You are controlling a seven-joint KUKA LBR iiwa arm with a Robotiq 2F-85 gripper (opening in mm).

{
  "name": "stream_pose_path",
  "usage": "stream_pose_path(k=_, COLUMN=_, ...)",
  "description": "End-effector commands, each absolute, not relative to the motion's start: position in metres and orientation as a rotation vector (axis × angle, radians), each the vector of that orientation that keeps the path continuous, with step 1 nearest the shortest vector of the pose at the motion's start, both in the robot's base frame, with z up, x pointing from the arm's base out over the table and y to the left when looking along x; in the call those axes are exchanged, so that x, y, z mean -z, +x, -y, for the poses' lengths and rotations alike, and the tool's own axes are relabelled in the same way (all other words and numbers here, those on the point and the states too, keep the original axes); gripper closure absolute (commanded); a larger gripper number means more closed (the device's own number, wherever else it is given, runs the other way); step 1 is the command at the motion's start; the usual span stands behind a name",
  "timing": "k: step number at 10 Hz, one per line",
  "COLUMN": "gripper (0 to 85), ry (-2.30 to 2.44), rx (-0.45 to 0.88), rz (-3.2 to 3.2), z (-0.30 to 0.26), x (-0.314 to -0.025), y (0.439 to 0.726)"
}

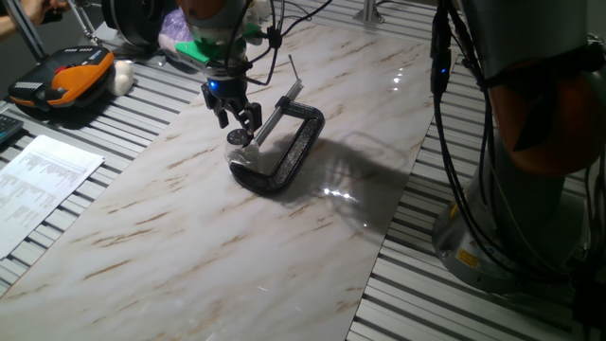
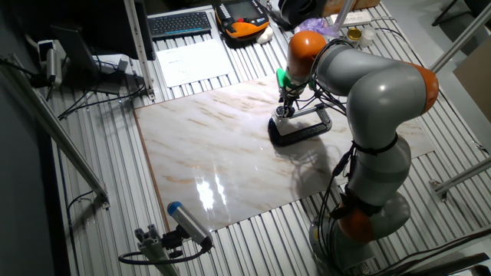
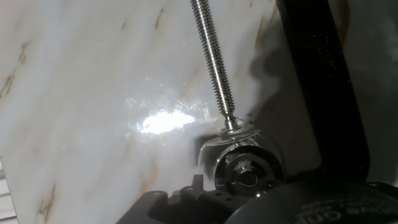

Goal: Unscrew the lid from the jar

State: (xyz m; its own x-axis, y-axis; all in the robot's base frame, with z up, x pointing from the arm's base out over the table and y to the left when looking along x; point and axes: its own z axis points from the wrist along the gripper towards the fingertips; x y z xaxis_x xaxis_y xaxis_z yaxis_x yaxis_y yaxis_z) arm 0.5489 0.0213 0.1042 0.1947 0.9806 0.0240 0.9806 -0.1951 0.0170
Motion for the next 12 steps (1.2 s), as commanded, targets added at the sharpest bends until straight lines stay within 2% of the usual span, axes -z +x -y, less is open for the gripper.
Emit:
stream_pose_path(k=1, gripper=17.0, ry=-2.425, rx=0.046, rz=1.994, z=-0.0214, x=-0.103, y=0.5496)
stream_pose_path(k=12, gripper=17.0, ry=-2.406, rx=0.057, rz=2.013, z=-0.0198, x=-0.0953, y=0.5503)
